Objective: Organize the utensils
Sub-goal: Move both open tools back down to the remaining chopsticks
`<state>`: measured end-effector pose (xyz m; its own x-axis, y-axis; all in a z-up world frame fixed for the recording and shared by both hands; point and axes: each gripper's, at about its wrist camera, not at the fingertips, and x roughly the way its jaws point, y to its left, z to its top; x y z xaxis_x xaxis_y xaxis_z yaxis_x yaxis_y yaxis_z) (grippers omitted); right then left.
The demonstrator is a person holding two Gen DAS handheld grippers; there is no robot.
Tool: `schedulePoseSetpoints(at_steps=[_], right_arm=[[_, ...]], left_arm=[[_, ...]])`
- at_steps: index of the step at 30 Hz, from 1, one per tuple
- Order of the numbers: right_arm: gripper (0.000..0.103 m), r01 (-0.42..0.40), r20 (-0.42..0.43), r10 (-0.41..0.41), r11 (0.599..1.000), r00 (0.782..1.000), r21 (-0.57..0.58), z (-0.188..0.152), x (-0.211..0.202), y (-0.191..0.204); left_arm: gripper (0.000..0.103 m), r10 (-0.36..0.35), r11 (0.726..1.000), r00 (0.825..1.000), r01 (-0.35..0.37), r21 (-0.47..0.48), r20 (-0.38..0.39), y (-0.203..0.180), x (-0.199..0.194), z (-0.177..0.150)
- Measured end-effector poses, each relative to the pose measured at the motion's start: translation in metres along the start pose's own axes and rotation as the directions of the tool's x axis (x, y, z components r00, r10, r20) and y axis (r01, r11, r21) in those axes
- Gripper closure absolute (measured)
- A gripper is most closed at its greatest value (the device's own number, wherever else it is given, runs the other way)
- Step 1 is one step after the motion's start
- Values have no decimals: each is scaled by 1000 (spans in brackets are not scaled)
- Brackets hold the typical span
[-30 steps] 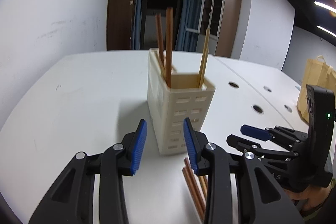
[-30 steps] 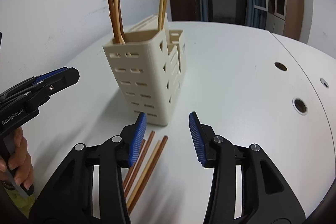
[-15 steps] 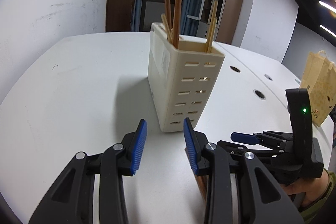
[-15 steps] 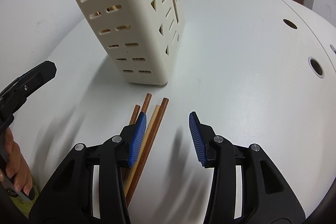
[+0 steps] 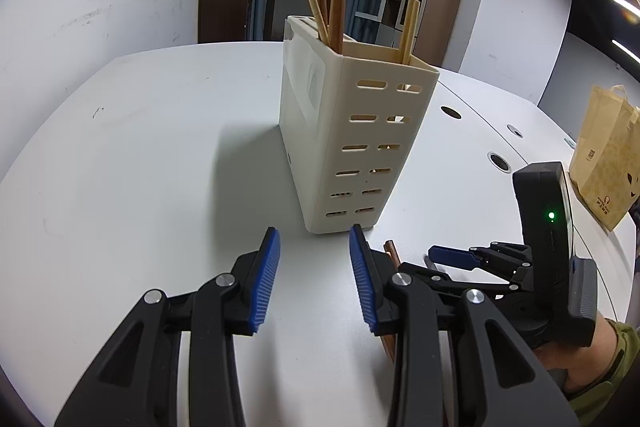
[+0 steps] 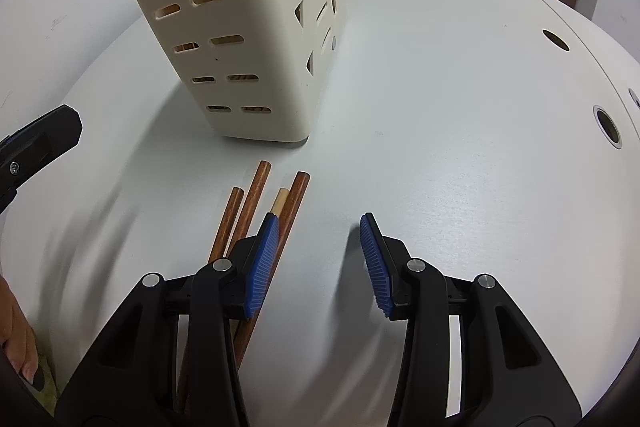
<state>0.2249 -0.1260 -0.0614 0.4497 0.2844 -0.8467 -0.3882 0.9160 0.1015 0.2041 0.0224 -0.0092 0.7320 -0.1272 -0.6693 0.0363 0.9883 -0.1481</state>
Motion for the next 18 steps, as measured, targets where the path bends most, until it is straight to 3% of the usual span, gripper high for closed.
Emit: schedulePoseSetpoints(at_steps=[18], right_arm=[[62, 16, 6, -16, 1000, 1000, -26, -4, -2, -3]], left_arm=[[68, 12, 1000, 1000, -12, 15, -14, -1, 6, -2]])
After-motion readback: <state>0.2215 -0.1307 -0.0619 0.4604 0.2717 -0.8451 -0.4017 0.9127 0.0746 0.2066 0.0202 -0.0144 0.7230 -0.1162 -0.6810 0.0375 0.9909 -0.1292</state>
